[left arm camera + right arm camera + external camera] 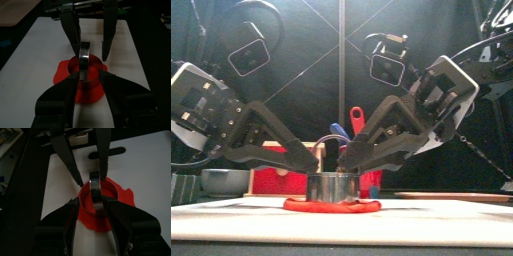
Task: Get the cutter from the drawer then cut the dough then place the extra dough in the bowl
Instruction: Cut the dough
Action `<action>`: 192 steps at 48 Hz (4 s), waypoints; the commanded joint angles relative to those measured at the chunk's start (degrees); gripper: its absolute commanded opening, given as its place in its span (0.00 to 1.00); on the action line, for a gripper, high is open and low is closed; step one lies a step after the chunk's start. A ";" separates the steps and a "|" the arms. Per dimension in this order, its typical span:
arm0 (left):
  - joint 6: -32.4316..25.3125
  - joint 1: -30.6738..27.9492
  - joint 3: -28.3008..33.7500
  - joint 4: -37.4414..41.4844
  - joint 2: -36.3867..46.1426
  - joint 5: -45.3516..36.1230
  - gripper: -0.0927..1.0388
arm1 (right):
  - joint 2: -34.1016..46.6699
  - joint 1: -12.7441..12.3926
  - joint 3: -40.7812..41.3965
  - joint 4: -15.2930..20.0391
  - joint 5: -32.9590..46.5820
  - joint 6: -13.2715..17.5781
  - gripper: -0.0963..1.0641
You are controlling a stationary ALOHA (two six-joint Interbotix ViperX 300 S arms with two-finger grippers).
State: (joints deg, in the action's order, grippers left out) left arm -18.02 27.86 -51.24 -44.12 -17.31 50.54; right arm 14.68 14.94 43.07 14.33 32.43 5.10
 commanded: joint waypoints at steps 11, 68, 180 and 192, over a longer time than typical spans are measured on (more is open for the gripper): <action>-2.11 -0.35 0.62 0.70 3.78 0.35 0.78 | -2.81 -0.18 -0.53 -0.62 -0.18 0.00 0.77; -1.85 -0.62 -1.41 -0.70 6.06 -4.04 0.76 | -11.78 -4.92 0.88 -9.84 -6.42 0.35 0.90; -1.85 -4.39 1.76 1.23 1.58 -12.13 0.55 | -6.06 -5.54 -5.80 -9.05 -14.24 0.62 0.59; -1.85 -4.57 1.76 1.23 1.58 -12.30 0.55 | -6.77 -5.98 -5.63 -9.05 -14.24 0.53 0.50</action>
State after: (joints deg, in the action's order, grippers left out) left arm -19.86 23.73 -49.92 -42.71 -16.08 38.50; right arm 10.02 9.76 38.50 5.27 18.02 5.54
